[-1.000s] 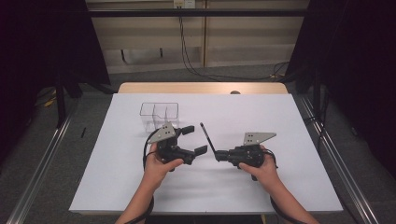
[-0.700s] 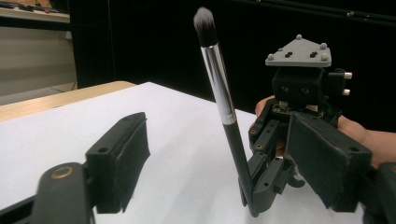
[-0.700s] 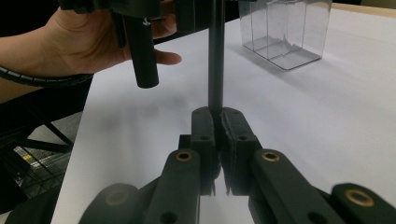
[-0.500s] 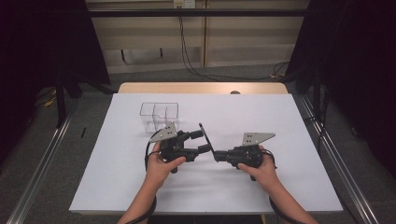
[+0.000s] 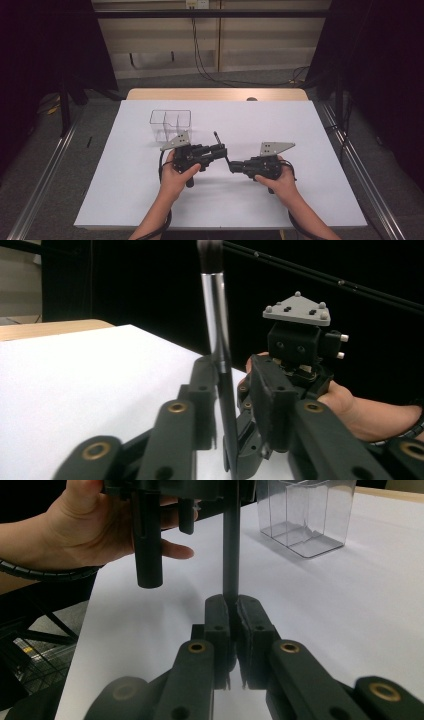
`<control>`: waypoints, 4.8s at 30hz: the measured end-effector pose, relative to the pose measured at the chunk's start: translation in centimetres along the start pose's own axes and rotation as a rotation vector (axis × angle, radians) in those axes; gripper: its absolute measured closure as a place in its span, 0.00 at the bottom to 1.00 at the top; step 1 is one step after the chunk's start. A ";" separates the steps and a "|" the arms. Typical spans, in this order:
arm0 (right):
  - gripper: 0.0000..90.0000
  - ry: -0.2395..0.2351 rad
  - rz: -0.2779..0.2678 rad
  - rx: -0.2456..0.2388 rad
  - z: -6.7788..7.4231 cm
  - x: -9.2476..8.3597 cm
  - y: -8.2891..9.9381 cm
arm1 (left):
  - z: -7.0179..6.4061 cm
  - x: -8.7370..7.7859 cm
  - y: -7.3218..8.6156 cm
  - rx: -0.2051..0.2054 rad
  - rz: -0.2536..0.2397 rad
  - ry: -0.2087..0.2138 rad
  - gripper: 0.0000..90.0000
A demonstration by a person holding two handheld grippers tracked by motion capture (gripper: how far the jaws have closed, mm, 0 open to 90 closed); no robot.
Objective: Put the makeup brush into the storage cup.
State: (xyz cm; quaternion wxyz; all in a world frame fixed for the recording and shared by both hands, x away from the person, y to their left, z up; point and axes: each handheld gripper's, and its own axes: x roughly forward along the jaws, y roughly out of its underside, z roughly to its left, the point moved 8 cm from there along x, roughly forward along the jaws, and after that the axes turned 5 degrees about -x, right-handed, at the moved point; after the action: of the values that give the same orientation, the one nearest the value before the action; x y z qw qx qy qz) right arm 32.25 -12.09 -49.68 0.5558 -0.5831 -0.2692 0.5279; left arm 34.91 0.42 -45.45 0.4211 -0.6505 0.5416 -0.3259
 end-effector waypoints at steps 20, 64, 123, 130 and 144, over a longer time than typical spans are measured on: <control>0.94 -0.008 -0.003 -0.004 0.3 0.5 0.0 | -0.3 0.4 -0.2 0.030 0.003 -0.008 0.92; 0.42 0.008 -0.119 -0.020 -0.1 -1.5 -1.1 | 0.2 -1.2 -0.4 0.056 -0.002 -0.069 0.92; 0.04 0.161 -0.048 -0.057 -1.9 -6.9 0.7 | 0.8 -3.2 -1.2 0.086 0.008 -0.125 0.92; 0.04 0.170 -0.049 -0.058 -1.9 -7.4 0.8 | 0.9 -3.5 -1.4 0.091 0.014 -0.134 0.92; 0.04 0.176 -0.049 -0.065 -1.8 -8.0 0.8 | 1.2 -4.0 -1.6 0.089 0.021 -0.147 0.93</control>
State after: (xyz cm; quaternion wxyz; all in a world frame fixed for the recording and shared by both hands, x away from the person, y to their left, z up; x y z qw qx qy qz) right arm 31.24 -20.15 -48.23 0.5707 -0.6382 -0.2507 0.4518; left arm 35.87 4.71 -44.43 0.4916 -0.6476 0.5009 -0.2966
